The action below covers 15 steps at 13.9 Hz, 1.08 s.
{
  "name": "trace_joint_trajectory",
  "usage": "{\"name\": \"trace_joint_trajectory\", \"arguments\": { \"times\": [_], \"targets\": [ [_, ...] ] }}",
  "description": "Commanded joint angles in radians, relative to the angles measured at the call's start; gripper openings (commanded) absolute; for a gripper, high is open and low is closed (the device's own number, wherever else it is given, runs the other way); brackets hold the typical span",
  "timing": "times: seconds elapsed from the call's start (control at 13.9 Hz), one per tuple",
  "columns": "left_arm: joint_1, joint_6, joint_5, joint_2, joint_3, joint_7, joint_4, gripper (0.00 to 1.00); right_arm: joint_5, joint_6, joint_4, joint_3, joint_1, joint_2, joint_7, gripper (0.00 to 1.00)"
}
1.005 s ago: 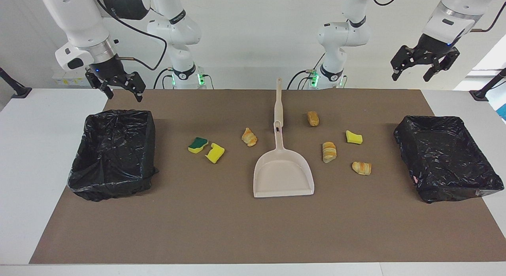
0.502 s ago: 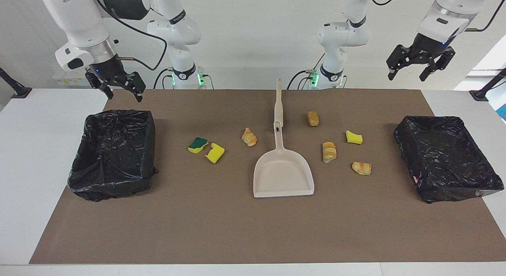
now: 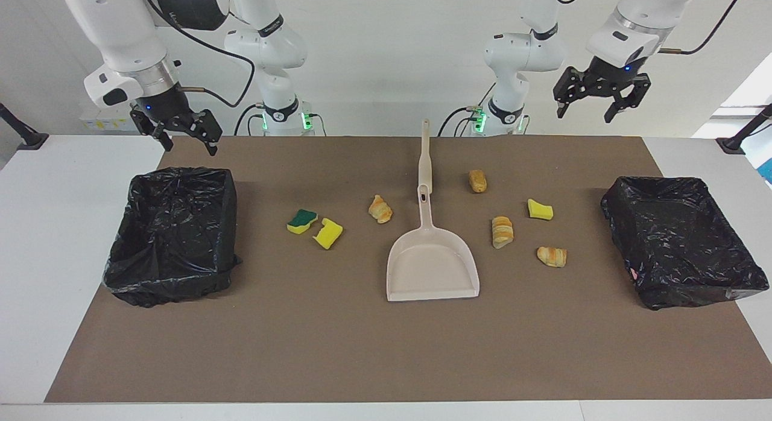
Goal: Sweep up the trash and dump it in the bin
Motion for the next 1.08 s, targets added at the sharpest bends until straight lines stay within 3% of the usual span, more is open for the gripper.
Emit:
{"name": "trace_joint_trajectory", "arguments": {
  "times": [0.0,0.22,0.5,1.0],
  "targets": [
    [-0.084,0.114,-0.006,-0.16,0.015,-0.019,-0.255,1.0,0.028,-0.011,-0.009,0.007,-0.014,-0.014,-0.026,1.0],
    [-0.178,0.2,-0.006,-0.242,0.015,-0.065,-0.431,1.0,0.028,-0.011,-0.009,0.007,-0.014,-0.014,-0.026,1.0],
    [-0.302,0.325,-0.006,-0.265,-0.028,-0.168,-0.62,1.0,0.028,-0.011,-0.009,0.007,-0.014,-0.014,-0.026,1.0],
    [-0.535,0.546,-0.006,-0.248,-0.071,-0.41,-0.836,1.0,0.028,-0.011,-0.009,0.007,-0.014,-0.014,-0.026,1.0]
  ]
}}
